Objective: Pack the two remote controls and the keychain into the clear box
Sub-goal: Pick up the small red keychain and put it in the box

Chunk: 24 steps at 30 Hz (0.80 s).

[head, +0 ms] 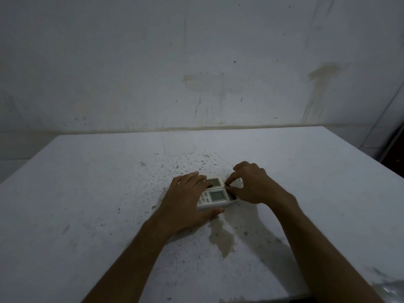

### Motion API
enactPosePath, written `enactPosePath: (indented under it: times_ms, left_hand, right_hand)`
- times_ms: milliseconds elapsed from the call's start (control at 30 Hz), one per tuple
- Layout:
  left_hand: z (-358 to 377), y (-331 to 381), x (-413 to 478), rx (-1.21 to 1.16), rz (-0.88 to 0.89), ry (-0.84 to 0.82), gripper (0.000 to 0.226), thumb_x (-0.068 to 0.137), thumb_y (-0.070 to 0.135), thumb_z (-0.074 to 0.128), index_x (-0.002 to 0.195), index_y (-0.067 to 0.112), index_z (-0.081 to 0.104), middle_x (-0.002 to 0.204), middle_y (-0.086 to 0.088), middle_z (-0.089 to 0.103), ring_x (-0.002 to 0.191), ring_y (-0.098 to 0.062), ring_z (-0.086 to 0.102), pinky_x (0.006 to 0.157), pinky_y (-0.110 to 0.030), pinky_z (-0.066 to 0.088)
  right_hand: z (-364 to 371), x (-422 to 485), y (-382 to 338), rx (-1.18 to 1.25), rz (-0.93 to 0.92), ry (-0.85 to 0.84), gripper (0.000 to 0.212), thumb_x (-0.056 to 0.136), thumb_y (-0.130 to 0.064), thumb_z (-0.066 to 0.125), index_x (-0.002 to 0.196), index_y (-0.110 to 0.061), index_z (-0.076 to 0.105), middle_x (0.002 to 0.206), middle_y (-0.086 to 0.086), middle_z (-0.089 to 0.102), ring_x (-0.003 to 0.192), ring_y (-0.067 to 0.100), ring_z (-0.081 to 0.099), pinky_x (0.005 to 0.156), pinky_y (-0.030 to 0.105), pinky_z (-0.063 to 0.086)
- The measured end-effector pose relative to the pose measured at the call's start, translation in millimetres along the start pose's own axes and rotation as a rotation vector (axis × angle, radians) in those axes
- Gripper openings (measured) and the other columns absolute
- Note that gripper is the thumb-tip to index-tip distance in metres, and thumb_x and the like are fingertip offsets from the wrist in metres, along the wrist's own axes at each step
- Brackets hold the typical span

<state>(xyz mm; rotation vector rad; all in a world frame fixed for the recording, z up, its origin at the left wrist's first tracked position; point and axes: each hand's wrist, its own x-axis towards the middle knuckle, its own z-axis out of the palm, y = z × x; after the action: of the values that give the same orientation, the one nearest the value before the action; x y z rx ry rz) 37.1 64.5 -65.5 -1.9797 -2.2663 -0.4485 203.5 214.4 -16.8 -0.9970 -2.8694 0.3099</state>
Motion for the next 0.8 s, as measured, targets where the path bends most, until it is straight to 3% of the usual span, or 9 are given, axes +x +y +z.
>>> enactPosePath:
  times_ms: [200, 367, 467, 600, 700, 800]
  left_hand:
    - [-0.9, 0.1, 0.8, 0.011, -0.009, -0.015, 0.116, 0.065, 0.1, 0.011, 0.147, 0.028, 0.048, 0.157, 0.001, 0.046, 0.147, -0.022, 0.037, 0.123, -0.046, 0.019]
    - [-0.4, 0.9, 0.2, 0.001, -0.007, 0.003, 0.114, 0.066, 0.1, 0.013, 0.146, 0.027, 0.051, 0.155, 0.001, 0.049, 0.146, -0.022, 0.04, 0.123, -0.047, 0.022]
    - [-1.3, -0.5, -0.3, -0.001, 0.012, 0.009, 0.113, 0.067, 0.1, 0.019, 0.145, 0.025, 0.052, 0.154, -0.001, 0.05, 0.145, -0.023, 0.04, 0.121, -0.047, 0.024]
    - [-1.6, -0.7, -1.6, -0.031, 0.016, 0.012, 0.112, 0.069, 0.1, 0.019, 0.144, 0.024, 0.053, 0.153, -0.002, 0.051, 0.144, -0.024, 0.041, 0.121, -0.048, 0.026]
    - [-1.5, 0.2, -1.1, -0.012, 0.001, 0.02, 0.107, 0.072, 0.097, 0.017, 0.145, 0.026, 0.052, 0.152, 0.0, 0.052, 0.145, -0.022, 0.04, 0.12, -0.048, 0.026]
    - [-1.4, -0.2, -0.9, -0.006, -0.003, 0.013, 0.107, 0.072, 0.098, 0.018, 0.145, 0.027, 0.051, 0.153, 0.001, 0.05, 0.145, -0.021, 0.039, 0.121, -0.048, 0.025]
  right_hand:
    - [0.3, -0.4, -8.8, -0.134, 0.01, 0.08, 0.032, 0.091, -0.045, 0.068, 0.118, -0.03, 0.074, 0.14, 0.006, 0.057, 0.131, 0.028, 0.05, 0.108, 0.047, 0.037]
    - [5.0, 9.7, -18.5, -0.239, 0.015, 0.099, 0.027, 0.087, -0.034, 0.068, 0.104, -0.015, 0.076, 0.122, 0.011, 0.061, 0.117, 0.03, 0.055, 0.103, 0.048, 0.044]
    - [6.5, 16.3, -16.5, -0.146, 0.033, 0.115, 0.021, 0.085, -0.028, 0.069, 0.093, -0.009, 0.074, 0.11, 0.01, 0.063, 0.108, 0.029, 0.058, 0.097, 0.048, 0.048]
    - [11.0, 14.1, -1.8, 0.139, 0.025, 0.175, 0.018, 0.087, -0.033, 0.075, 0.088, -0.016, 0.083, 0.104, 0.004, 0.075, 0.095, 0.022, 0.07, 0.084, 0.04, 0.058]
    - [14.3, 11.3, 4.2, 0.233, -0.033, 0.22, 0.012, 0.089, -0.032, 0.075, 0.09, -0.022, 0.082, 0.108, 0.0, 0.075, 0.104, 0.019, 0.067, 0.091, 0.043, 0.055]
    - [14.7, 12.8, 7.3, 0.177, -0.069, 0.235, 0.015, 0.091, -0.036, 0.073, 0.099, -0.026, 0.08, 0.128, 0.005, 0.064, 0.12, 0.024, 0.056, 0.1, 0.048, 0.047]
